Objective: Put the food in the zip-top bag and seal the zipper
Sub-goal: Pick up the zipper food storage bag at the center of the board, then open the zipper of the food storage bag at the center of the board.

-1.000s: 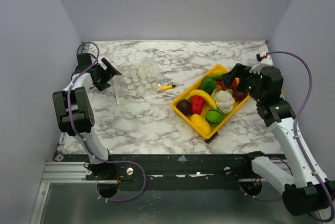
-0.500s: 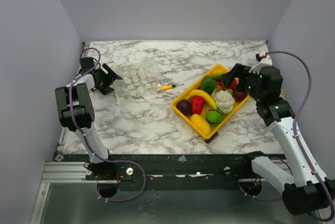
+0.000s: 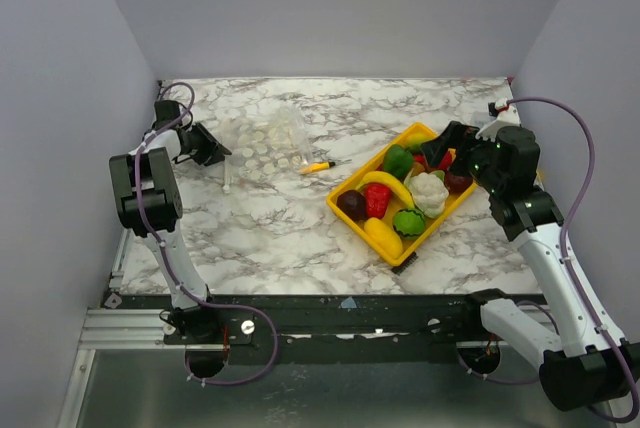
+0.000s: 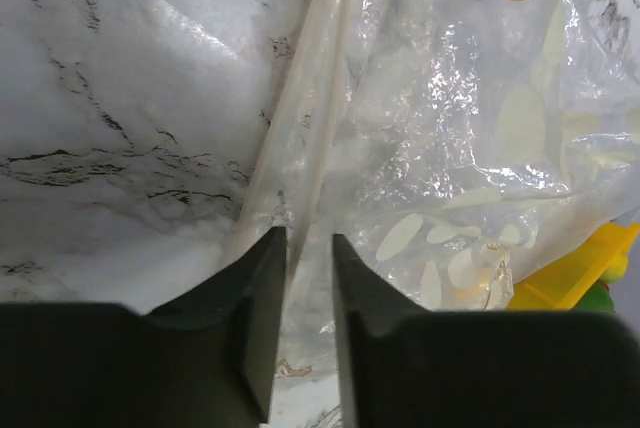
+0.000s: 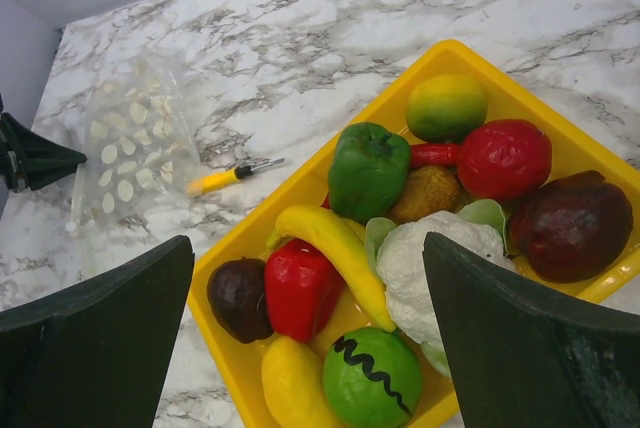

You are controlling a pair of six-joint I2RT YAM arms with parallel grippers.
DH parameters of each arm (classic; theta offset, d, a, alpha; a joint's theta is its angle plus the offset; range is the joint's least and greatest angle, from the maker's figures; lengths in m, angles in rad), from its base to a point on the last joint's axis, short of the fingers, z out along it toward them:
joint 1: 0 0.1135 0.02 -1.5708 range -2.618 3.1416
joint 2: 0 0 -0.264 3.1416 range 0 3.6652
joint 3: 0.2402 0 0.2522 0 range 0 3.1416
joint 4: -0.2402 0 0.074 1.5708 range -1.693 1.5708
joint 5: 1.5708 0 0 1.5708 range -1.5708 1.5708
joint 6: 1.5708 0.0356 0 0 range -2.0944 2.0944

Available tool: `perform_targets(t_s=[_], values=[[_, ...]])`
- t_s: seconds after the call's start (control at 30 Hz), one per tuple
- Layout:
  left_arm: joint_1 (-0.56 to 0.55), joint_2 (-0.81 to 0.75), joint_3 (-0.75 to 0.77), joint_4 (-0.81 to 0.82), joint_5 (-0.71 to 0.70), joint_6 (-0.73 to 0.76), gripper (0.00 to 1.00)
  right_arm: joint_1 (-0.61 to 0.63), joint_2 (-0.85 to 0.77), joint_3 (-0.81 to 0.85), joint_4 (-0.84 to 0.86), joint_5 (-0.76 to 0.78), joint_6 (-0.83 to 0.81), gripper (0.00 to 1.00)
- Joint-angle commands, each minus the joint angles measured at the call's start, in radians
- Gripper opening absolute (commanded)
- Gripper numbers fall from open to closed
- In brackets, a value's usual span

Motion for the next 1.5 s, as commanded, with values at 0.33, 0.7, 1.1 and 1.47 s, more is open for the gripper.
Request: perform_targets(t_s=[0.33, 0.7, 1.1, 1.47], values=[[-0.005, -0.158, -0.025, -0.085, -0.077, 0.027, 0.00, 0.003, 0.006, 0.032, -0.034, 0.014, -0.013, 1.00], [-0.176, -0.604, 0.004, -0.374, -0.634, 0.119, 0.00, 0.006, 0.086, 0.033, -0.110, 0.049, 0.089, 1.00], [-0.506, -0.959, -0.011, -0.588, -1.277, 0.235, 0.00, 0.394, 0.217, 0.110, -0.179, 0.276, 0.197, 1.00], [-0.941, -0.784, -0.178, -0.591, -1.019, 0.082, 0.00, 0.464, 0.196, -0.018, 0.070, 0.154, 0.434, 1.00]])
